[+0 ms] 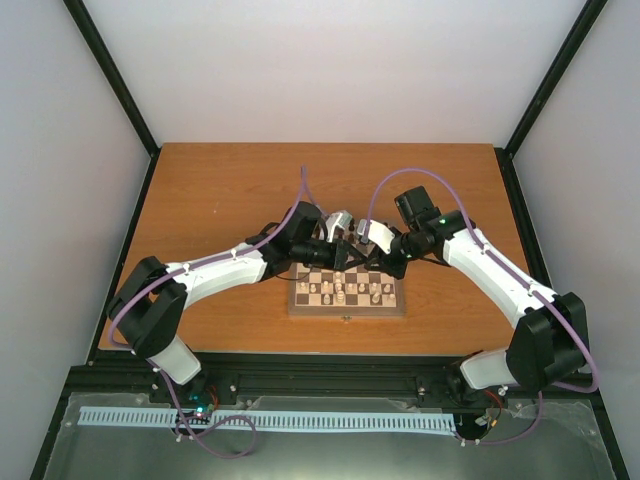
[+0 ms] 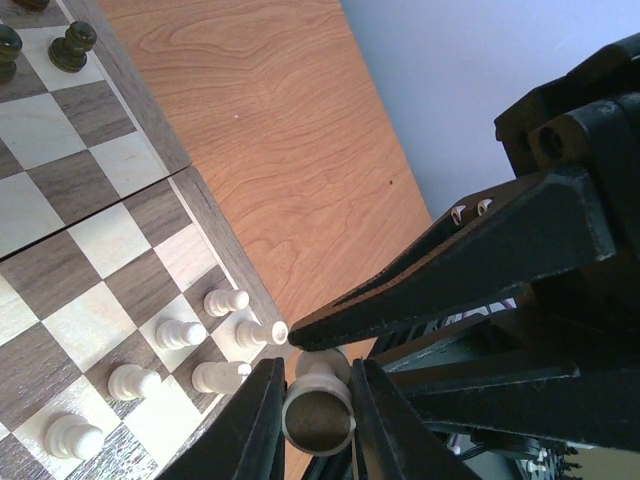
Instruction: Set up the chess pieces on the board
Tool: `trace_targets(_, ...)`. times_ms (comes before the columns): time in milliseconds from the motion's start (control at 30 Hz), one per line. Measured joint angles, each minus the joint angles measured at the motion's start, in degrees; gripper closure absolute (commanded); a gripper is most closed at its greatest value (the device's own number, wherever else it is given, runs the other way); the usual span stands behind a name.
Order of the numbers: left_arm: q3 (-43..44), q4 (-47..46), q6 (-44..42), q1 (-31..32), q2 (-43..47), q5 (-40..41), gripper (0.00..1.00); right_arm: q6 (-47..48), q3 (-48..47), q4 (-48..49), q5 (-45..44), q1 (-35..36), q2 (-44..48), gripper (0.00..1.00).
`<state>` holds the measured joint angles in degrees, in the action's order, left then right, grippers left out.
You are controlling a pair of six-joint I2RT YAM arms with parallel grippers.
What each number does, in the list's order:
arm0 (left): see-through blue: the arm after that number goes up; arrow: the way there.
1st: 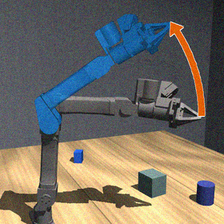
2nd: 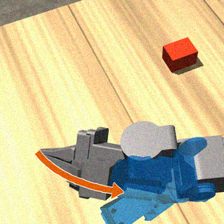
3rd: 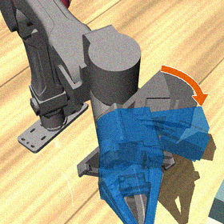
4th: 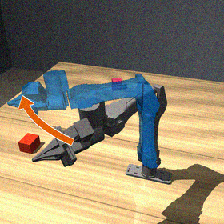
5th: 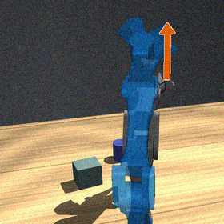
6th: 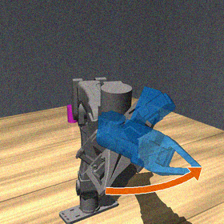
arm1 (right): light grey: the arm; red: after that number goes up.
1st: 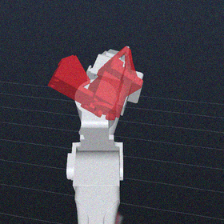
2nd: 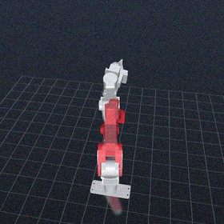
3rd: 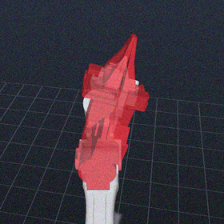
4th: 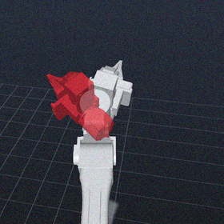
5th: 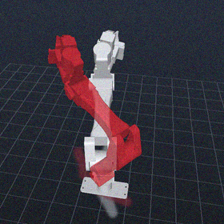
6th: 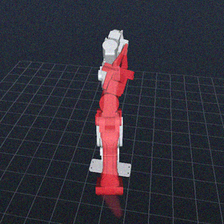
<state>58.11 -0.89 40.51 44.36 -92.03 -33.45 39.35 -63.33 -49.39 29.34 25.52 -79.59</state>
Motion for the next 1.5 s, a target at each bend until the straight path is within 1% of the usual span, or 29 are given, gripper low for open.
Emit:
trace_targets(33,0.0,0.0,0.0,0.0,0.0,0.0,0.84,0.0,0.0,0.0,0.0,0.0,0.0,0.86)
trace_targets(67,0.0,0.0,0.0,0.0,0.0,-0.1,0.85,0.0,0.0,0.0,0.0,0.0,0.0,0.82)
trace_targets(233,-0.1,0.9,-0.5,0.0,1.2,1.1,0.87,-1.5,-0.1,0.2,0.3,0.0,0.6,0.55)
trace_targets(300,-0.8,1.0,-1.2,0.0,3.2,2.7,0.87,-3.1,-0.4,0.3,1.6,-0.7,1.5,0.5)
trace_targets(367,-2.9,0.5,-1.9,0.0,7.6,5.4,0.87,-5.6,-1.7,0.4,4.1,-2.3,2.6,0.46)
trace_targets(500,-7.7,-3.2,-3.0,0.0,16.7,10.8,0.87,-11.9,-6.9,1.3,11.6,-6.7,3.5,0.44)
trace_targets(633,-11.8,-9.6,-3.2,0.0,21.2,14.9,0.87,-17.4,-11.2,1.9,19.6,-8.1,1.9,0.42)
trace_targets(833,-15.8,-16.0,-3.2,0.0,22.5,19.0,0.87,-25.9,-12.0,2.9,31.2,-8.2,-3.3,0.41)
trace_targets(1033,-16.5,-19.6,-3.0,0.0,23.2,20.6,0.87,-33.4,-12.0,6.0,37.0,-8.2,-4.2,0.4)
trace_targets(1200,-16.8,-22.8,-2.5,0.0,23.3,20.8,0.87,-38.4,-11.2,9.3,40.4,-8.2,-6.3,0.44)
trace_targets(1400,-17.4,-26.4,-1.1,0.0,23.1,20.4,0.87,-42.4,-10.3,11.7,44.3,-8.2,-8.3,0.55)
trace_targets(1500,-17.4,-28.1,-0.2,0.0,22.7,20.1,0.87,-43.6,-10.3,12.8,46.1,-8.2,-8.3,0.58)
